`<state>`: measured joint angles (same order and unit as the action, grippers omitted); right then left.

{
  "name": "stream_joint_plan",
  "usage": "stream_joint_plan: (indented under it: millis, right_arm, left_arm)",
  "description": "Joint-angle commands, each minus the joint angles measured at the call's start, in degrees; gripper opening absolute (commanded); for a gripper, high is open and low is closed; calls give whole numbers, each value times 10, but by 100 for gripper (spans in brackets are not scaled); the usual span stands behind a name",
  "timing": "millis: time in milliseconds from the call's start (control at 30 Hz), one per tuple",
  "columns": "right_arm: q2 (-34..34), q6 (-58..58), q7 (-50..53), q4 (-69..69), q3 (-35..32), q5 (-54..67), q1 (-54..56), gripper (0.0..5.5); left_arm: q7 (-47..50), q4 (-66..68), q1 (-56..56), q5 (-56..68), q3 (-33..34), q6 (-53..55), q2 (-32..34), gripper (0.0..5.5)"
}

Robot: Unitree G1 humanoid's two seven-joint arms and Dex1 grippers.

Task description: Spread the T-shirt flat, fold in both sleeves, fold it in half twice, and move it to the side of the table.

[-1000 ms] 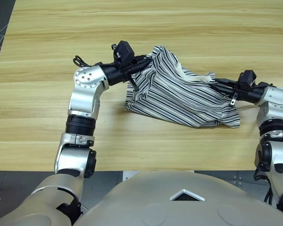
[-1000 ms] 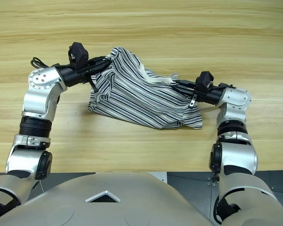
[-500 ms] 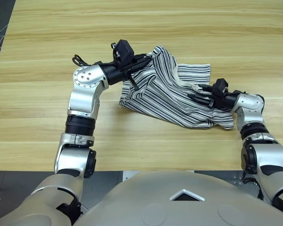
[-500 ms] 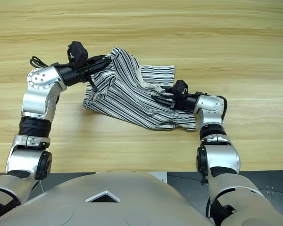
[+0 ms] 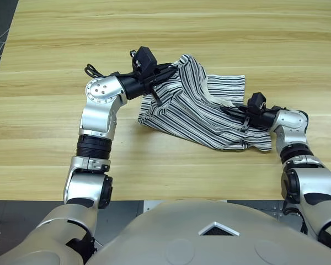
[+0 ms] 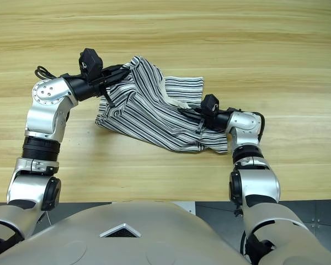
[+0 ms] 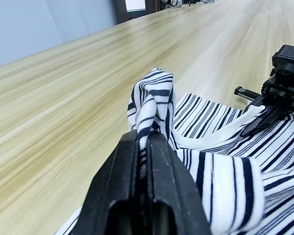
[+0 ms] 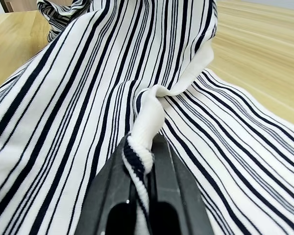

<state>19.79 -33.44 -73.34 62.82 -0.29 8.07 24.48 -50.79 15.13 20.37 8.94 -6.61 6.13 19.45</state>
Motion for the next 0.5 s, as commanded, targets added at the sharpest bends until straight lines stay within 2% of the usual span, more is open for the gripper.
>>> stream_joint_plan:
  millis: [33, 133, 233, 367, 500]
  right_arm:
    - [12, -1, 20, -4, -35, 24, 26, 14]
    - [17, 26, 55, -8, -75, 56, 76, 14]
    - [14, 44, 98, 1, -86, 54, 127, 14]
    - [-6, 66, 192, 59, -62, 5, 197, 14]
    - [-19, 107, 318, 109, -30, -64, 285, 14]
  left_arm:
    - [6, 26, 22, 3, 10, -20, 1, 10]
    - [68, 112, 87, -15, 43, -75, -1, 10]
    - [128, 240, 158, -27, 71, -149, -9, 10]
    - [195, 412, 245, -30, 102, -251, -29, 10]
    - [232, 527, 326, -32, 122, -293, -42, 10]
